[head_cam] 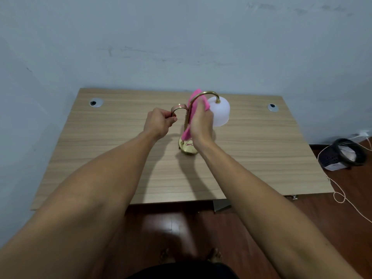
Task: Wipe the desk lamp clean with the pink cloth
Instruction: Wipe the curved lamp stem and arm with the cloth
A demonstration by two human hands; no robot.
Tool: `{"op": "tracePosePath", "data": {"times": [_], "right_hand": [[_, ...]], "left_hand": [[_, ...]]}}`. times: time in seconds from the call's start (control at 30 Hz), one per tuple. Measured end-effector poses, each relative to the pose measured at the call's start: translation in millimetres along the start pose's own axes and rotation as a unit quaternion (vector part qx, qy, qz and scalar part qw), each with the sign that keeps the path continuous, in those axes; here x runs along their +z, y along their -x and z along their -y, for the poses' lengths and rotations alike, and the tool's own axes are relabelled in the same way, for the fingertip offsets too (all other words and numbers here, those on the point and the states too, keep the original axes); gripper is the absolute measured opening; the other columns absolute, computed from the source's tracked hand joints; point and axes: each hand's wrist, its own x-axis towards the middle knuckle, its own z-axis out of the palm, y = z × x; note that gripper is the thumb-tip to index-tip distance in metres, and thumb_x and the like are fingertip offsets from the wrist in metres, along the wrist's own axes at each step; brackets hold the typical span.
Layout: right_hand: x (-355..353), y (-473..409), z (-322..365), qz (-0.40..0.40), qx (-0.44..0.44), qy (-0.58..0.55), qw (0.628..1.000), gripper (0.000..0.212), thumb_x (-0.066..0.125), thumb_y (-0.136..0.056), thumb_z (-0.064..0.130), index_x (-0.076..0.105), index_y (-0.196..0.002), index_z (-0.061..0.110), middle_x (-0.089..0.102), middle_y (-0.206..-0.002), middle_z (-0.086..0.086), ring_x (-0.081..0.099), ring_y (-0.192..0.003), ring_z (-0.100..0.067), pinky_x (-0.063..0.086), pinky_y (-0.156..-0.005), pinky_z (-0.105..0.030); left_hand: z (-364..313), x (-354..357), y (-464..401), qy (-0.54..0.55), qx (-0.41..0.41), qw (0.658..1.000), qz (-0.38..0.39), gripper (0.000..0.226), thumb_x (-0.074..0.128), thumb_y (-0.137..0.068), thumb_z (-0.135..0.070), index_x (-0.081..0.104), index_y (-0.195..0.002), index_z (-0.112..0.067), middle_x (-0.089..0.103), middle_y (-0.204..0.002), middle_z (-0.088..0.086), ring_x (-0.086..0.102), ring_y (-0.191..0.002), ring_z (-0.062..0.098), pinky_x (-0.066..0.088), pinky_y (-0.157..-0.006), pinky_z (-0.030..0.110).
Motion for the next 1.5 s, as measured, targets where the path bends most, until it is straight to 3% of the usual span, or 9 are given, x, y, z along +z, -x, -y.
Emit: {"op": "tracePosePath", "data": {"times": [0.13,0.27,0.4,0.5,0.63,0.8,0.97,1.27,1.5], "right_hand": [[-9,-5,-47,0.095,-0.040,0.153,0.983,0.044,0.026,-0.110,0.054,0.062,-0.119,0.030,0.055,-0.059,0.011,0.064,-0.058,-0.031,0.050,-0.059,-0.032],[-12,-16,-56,-0.080,0.060,0.056,0.993,0.053,0.035,-0.111,0.039,0.067,-0.127,0.000,0.072,-0.118,-0.018,0.067,-0.113,-0.037,0.053,-0.092,-0.042],[1,7,-52,-0.087,-0.223,0.063,0.969,0.045,0.038,-0.111,0.031,0.060,-0.140,0.004,0.067,-0.133,-0.011,0.061,-0.125,-0.024,0.047,-0.105,-0.032],[8,-3,-59,0.042,-0.425,0.232,0.874,0.051,0.042,-0.106,0.017,0.044,-0.154,0.000,0.049,-0.156,-0.014,0.044,-0.147,-0.028,0.036,-0.118,-0.039],[8,-25,-79,0.081,-0.497,0.542,0.673,0.059,0.054,-0.093,0.020,0.052,-0.151,0.007,0.045,-0.161,-0.014,0.038,-0.152,-0.031,0.032,-0.119,-0.054],[-6,-38,-68,0.120,-0.522,0.620,0.574,0.058,0.039,-0.093,0.024,0.057,-0.146,0.009,0.048,-0.159,-0.013,0.040,-0.150,-0.033,0.035,-0.116,-0.053],[6,-31,-60,0.108,-0.482,0.641,0.588,0.055,0.036,-0.089,0.024,0.064,-0.134,0.007,0.052,-0.152,-0.018,0.044,-0.145,-0.038,0.041,-0.107,-0.053],[-13,-50,-40,0.191,-0.549,0.627,0.519,0.036,0.049,-0.090,0.022,0.069,-0.114,0.003,0.058,-0.139,-0.020,0.052,-0.132,-0.040,0.042,-0.107,-0.048],[-2,-30,-50,0.132,-0.469,0.490,0.723,0.056,0.042,-0.089,0.016,0.058,-0.140,-0.001,0.052,-0.149,-0.022,0.050,-0.133,-0.040,0.040,-0.113,-0.046]], "left_hand": [[0,-1,3,0.032,-0.008,0.999,-0.003,0.012,0.078,-0.090,-0.019,0.082,-0.097,-0.011,0.072,-0.079,0.011,0.066,-0.076,0.019,0.054,-0.078,0.031],[1,1,6,0.060,-0.020,0.998,-0.002,0.019,0.081,-0.087,-0.016,0.082,-0.104,-0.008,0.077,-0.088,0.011,0.069,-0.079,0.016,0.052,-0.074,0.015],[7,2,9,0.103,-0.039,0.994,0.010,0.025,0.084,-0.084,-0.010,0.080,-0.108,-0.006,0.076,-0.089,0.003,0.068,-0.074,0.004,0.049,-0.076,0.015],[10,2,12,0.092,-0.026,0.995,0.019,0.019,0.081,-0.085,-0.009,0.082,-0.104,-0.007,0.076,-0.090,0.001,0.060,-0.062,-0.014,0.048,-0.067,0.009],[20,2,14,0.058,-0.015,0.998,0.001,0.022,0.063,-0.071,-0.017,0.078,-0.080,-0.004,0.071,-0.074,0.011,0.056,-0.071,0.011,0.056,-0.070,0.044],[18,4,21,0.118,-0.014,0.993,0.011,0.023,0.073,-0.079,-0.015,0.082,-0.098,-0.006,0.076,-0.084,0.007,0.060,-0.085,0.009,0.054,-0.079,0.037],[20,4,15,0.094,-0.005,0.995,0.011,0.017,0.066,-0.081,-0.001,0.080,-0.086,-0.009,0.068,-0.065,-0.011,0.054,-0.074,0.002,0.046,-0.070,0.027],[22,0,12,0.125,-0.006,0.991,0.043,0.022,0.078,-0.082,-0.003,0.083,-0.103,-0.009,0.082,-0.095,0.006,0.071,-0.086,0.008,0.058,-0.089,0.031],[20,3,12,0.141,-0.009,0.989,0.052,0.024,0.074,-0.088,0.002,0.078,-0.112,0.001,0.078,-0.101,0.010,0.069,-0.074,-0.006,0.054,-0.079,0.014]]}}
